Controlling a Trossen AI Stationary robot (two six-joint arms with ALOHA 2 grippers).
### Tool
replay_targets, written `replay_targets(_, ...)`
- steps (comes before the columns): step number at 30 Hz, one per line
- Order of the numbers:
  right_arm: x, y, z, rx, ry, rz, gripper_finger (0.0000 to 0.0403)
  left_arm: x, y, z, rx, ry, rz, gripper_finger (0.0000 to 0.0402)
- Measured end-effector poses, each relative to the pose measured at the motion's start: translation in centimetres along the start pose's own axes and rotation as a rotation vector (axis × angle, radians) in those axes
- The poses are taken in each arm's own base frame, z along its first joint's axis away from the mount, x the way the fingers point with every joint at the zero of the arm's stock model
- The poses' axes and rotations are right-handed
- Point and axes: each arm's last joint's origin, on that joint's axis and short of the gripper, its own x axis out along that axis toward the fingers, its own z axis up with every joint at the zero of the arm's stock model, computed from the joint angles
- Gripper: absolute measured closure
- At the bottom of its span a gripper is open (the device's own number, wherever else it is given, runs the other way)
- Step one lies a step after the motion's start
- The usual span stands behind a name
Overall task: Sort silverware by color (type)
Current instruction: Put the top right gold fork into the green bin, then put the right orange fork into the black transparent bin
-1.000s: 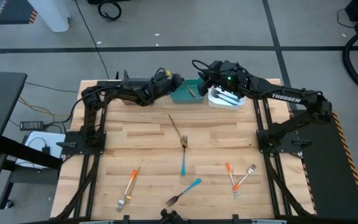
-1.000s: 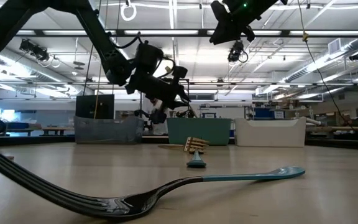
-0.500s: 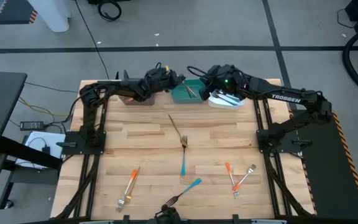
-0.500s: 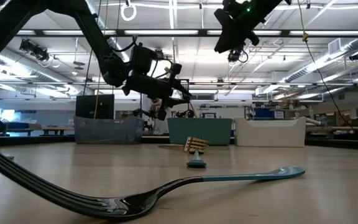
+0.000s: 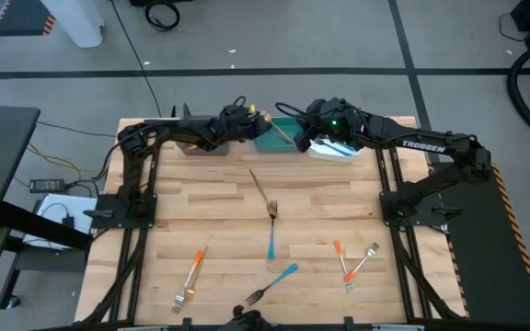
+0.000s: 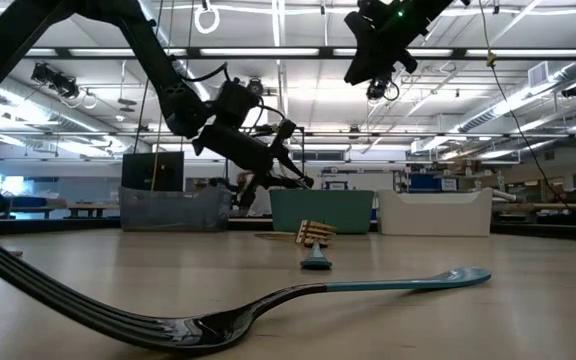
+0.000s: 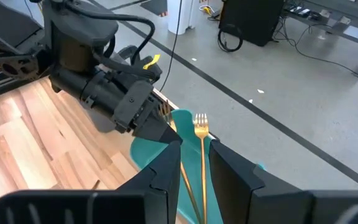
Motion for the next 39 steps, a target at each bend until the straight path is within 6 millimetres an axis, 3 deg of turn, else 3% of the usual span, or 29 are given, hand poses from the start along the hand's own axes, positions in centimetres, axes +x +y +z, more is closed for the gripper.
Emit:
replay_targets(7,0.0,0.0,0.2,0.007,-0.016,0.003,0.0311,-1.6,-2.4,1.0,0.107,-0.014,-0.024,0.0315)
replay_targets(12,0.0,0.0,0.2,0.01,-0.023,0.004,0.0311,-3.0,-3.2,1.5,0.264,0.029,0.153,0.0315)
replay_targets(22,-0.1,0.2,0.8,0.033,-0.078,0.031,0.0311,-2.4,-6.7,1.4,0.529,0.079,0.296,0.0315)
replay_targets(31,-0.1,0.4,0.8,0.037,-0.075,0.051,0.0311,-2.6,-6.6,2.6,0.584,0.027,0.381,0.0315)
replay_targets(39,-0.6,1.1,0.2,-0.014,-0.029,0.094,0.0311,-3.5,-6.5,3.1,0.609,0.084,0.399,0.0315)
